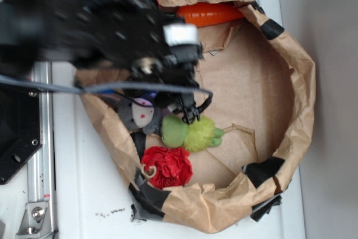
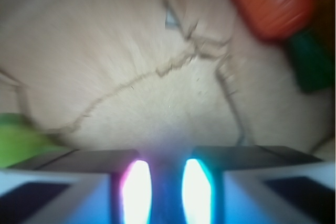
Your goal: Grab the rock.
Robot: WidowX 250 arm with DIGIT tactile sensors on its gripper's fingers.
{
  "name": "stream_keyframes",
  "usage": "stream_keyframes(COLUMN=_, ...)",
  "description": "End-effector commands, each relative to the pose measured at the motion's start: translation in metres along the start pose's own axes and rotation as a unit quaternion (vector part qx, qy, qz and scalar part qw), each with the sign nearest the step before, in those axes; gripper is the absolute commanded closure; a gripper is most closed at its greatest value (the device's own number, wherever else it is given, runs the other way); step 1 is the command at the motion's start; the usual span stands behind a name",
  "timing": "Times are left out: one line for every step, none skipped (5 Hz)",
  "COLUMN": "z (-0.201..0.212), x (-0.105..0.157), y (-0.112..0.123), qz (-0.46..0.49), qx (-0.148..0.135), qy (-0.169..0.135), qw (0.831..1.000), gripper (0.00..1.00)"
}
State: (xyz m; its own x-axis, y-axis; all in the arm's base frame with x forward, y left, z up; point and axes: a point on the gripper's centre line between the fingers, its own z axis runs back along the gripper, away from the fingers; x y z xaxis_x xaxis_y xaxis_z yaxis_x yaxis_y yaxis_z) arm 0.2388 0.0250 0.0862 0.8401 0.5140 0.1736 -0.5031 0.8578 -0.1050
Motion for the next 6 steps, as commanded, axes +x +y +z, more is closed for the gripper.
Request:
stream_keyframes(z=0.072, x=0.016, y=0.022, qz=0.033, qx=-0.015, qy=-0.061, qw=0.997, gripper=0.00)
stream_keyframes(z=0.073, x=0.012, y=0.021, qz=0.028, qx=-0.010, qy=-0.052, qw=0.998, gripper=0.00)
stream_keyframes(z=0.063, x=0.008, y=0.017, qz=0.005, qx=-0.004, qy=-0.041, qw=0.999, gripper=0.00)
stream_keyframes(z=0.054, x=0.004, y=0.016, qz=-0.039, qx=0.000, qy=-0.024, qw=0.999, gripper=0.00)
stream_keyframes(z=0.039, x=-0.003, y=0.020, qz=-0.069, qx=0.022, qy=0.007, qw=0.997, gripper=0.00)
stream_keyframes(z=0.028, x=-0.006, y=0.016, qz=-0.051, qx=0.027, qy=0.009, qw=0.998, gripper=0.00)
